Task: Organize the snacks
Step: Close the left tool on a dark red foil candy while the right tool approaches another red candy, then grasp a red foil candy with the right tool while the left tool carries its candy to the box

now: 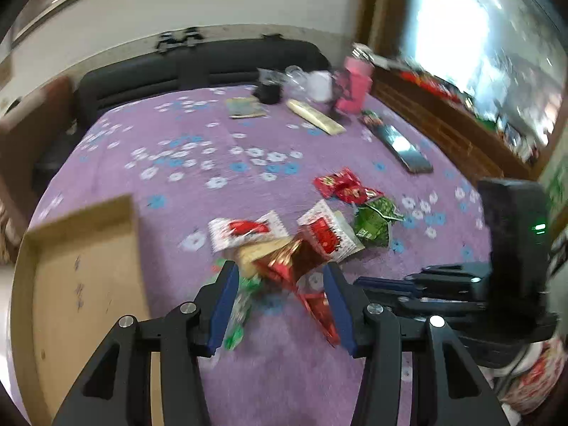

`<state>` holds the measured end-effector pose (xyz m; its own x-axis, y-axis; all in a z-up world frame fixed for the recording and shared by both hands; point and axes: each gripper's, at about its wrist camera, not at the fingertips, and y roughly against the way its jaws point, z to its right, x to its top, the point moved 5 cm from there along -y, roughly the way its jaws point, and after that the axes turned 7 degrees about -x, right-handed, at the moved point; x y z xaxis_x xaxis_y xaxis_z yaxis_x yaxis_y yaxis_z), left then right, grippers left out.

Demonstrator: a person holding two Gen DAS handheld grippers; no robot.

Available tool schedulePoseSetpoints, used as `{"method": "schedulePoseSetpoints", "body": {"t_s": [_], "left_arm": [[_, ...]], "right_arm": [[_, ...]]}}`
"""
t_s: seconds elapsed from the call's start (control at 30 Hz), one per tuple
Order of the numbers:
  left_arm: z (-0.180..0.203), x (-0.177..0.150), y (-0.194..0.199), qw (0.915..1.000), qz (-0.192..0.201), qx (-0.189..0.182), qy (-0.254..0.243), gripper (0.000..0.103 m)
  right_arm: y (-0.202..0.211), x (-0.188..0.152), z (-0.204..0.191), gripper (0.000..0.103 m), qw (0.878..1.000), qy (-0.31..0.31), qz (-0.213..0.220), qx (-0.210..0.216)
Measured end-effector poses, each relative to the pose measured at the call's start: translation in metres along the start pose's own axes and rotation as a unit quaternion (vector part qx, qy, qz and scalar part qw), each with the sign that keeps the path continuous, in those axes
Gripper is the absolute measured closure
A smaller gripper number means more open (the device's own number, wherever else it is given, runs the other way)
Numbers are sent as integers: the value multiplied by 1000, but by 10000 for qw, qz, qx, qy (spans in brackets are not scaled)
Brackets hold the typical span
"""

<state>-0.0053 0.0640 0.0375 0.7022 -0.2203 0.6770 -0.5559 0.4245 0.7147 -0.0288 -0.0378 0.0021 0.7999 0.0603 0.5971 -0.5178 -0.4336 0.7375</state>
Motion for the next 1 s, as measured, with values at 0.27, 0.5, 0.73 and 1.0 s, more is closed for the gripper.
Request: {"method": "schedulePoseSetpoints", "body": {"t_s": [0.27, 0.5, 0.73, 1.0], "left_arm": [[12, 11, -58, 9928, -676, -15, -988, 51], [13, 8, -80, 9928, -854, -414, -736, 70], [1, 12, -36, 9968, -237, -758, 19, 71], [-18, -9, 47, 9975, 439, -394, 387, 71]], "right_arm": [[11, 6, 26, 92, 9990, -413, 146, -86], [14, 8, 26, 63, 9983, -516, 185, 189], [6, 3, 17, 61, 9993, -316, 37, 218], [-9, -5, -8, 48, 9994, -38, -328, -101]]}}
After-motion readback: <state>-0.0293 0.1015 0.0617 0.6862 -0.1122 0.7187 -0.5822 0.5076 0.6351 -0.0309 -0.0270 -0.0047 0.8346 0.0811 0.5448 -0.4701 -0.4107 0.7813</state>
